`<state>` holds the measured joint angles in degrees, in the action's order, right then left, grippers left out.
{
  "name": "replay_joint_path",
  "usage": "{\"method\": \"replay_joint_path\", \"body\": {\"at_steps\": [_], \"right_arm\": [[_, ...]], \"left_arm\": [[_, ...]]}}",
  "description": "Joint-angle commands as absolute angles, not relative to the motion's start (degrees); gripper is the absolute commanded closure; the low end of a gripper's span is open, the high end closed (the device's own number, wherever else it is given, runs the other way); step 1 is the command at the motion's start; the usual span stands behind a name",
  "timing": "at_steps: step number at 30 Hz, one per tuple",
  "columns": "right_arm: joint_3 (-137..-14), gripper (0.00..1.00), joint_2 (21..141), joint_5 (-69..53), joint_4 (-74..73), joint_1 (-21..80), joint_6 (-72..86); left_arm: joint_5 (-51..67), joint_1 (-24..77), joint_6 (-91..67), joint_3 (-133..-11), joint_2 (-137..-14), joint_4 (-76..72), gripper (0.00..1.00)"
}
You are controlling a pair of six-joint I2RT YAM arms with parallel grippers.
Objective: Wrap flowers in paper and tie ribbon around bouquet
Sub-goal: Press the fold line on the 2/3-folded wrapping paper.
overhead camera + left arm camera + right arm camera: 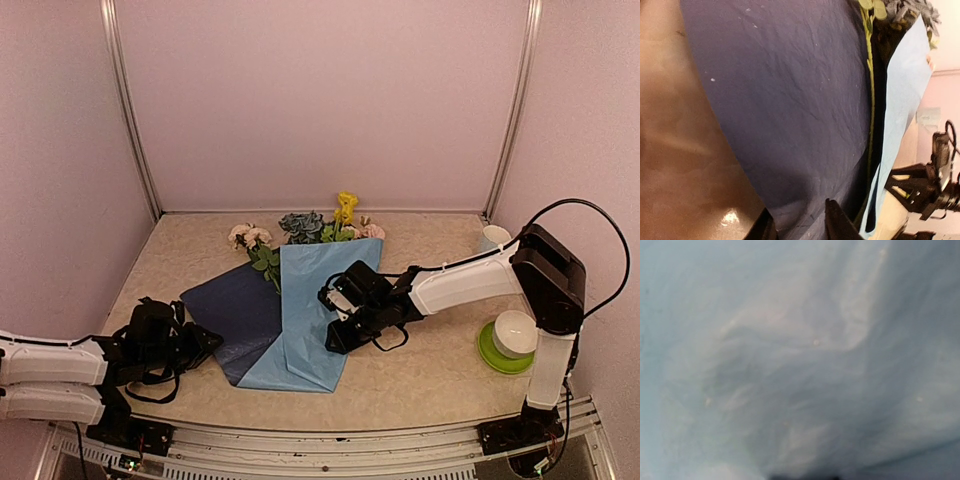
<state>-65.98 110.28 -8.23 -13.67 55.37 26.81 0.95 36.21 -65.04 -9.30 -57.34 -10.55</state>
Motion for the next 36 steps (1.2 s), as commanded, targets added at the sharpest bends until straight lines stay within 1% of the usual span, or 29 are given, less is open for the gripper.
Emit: {"method": "replay_joint_path", "body": {"at_steps": [1, 3, 4, 8, 12, 13, 14, 15, 16, 17, 20, 25, 31, 36], "right_arm": [[-66.65, 0.72, 111.35, -9.37, -16.13, 56.32, 26.63], [-66.1, 0.72, 111.27, -9.49, -16.11, 56.3, 26.63], [-65.89, 0.72, 111.13, -9.63, -15.94, 56.34, 26.63], [-66.5, 0.7, 111.18, -10.72, -15.44, 56.42, 24.8], [-72.95, 0.68, 112.22, -0.61, -21.59, 59.5, 20.35], [-74.92, 0.69, 112.62, 1.62, -22.95, 60.55, 19.4], [-76.15, 0.72, 112.94, 2.78, -23.5, 61.3, 18.51], [-77.11, 0.78, 113.21, 2.9, -23.66, 61.84, 17.87], [-77.52, 0.82, 113.56, 1.91, -23.49, 62.03, 17.5], [-77.57, 0.85, 113.95, 0.4, -23.06, 62.05, 17.55], [-77.23, 0.88, 115.66, -4.74, -22.11, 61.6, 18.51], [-76.16, 0.9, 118.25, -11.98, -20.43, 60.34, 21.7], [-70.53, 0.92, 117.25, -20.58, -13.53, 56.97, 29.35], [-67.2, 0.92, 116.08, -25.56, -8.38, 55.22, 31.53]], "left_arm": [[-0.39, 35.88, -59.99, -8.89, -56.21, -17.76, 0.83], [-1.11, 36.93, -58.64, -10.51, -56.14, -16.21, 0.96], [-1.53, 37.92, -58.18, -10.96, -55.64, -15.98, 0.99], [-6.01, 41.34, -56.47, -12.49, -53.65, -13.02, 1.0], [-7.29, 42.57, -54.85, -14.92, -55.35, -10.81, 1.0], [-7.62, 42.99, -54.65, -15.7, -56.35, -10.31, 1.0], [-7.84, 43.56, -54.41, -16.49, -56.98, -10.13, 1.0], [-8.01, 44.45, -54.02, -17.35, -57.7, -10.07, 1.0], [-8.38, 45.26, -53.44, -18.53, -58.24, -9.82, 1.0], [-8.89, 46.14, -52.71, -19.72, -58.87, -9.52, 1.0], [-10.84, 48.5, -49.15, -24.5, -60.75, -7.87, 1.0], [-11.86, 50.74, -45.74, -30.61, -64.51, -6.79, 1.0], [-9.36, 51.53, -42.64, -35.61, -68.2, -9.15, 1.0], [-4.96, 51.74, -40.62, -40.19, -75.1, -11.46, 1.0]]}}
